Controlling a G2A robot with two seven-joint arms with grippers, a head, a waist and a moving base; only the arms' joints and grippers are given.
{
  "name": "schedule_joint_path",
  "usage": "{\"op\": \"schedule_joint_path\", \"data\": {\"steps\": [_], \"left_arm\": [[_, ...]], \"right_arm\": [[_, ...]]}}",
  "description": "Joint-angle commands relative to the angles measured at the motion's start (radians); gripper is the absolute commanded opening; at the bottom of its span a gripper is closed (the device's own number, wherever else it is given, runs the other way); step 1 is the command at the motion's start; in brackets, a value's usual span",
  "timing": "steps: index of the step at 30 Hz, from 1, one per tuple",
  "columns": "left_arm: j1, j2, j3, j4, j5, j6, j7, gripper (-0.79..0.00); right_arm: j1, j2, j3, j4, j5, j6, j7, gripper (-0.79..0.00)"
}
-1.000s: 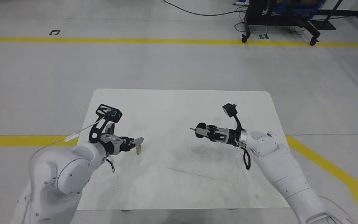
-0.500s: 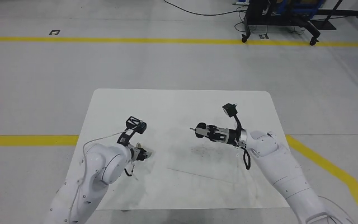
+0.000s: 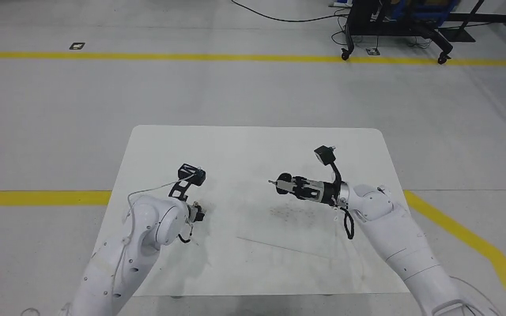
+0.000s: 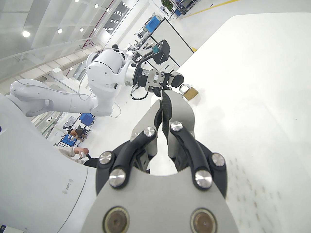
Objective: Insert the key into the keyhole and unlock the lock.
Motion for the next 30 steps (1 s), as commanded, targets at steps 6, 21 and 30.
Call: {"op": "schedule_joint_path", "data": {"steps": [6, 21, 30], "left_arm": [[-0.006, -0.005, 0.002, 0.011, -0.003, 0.009, 0.001, -0.554], [-0.033, -0.021, 0.028, 0.048, 0.014, 0.045, -0.006, -0.542], [-0.045, -0.029, 0.043, 0.061, 0.028, 0.042, -0.015, -0.785]], "right_arm": [[0.000, 0.000, 0.000, 0.000, 0.000, 0.000, 0.000, -0.785], [0.000, 0.000, 0.000, 0.000, 0.000, 0.000, 0.000, -0.785], [0.000, 0.000, 0.000, 0.000, 0.000, 0.000, 0.000, -0.785]]}}
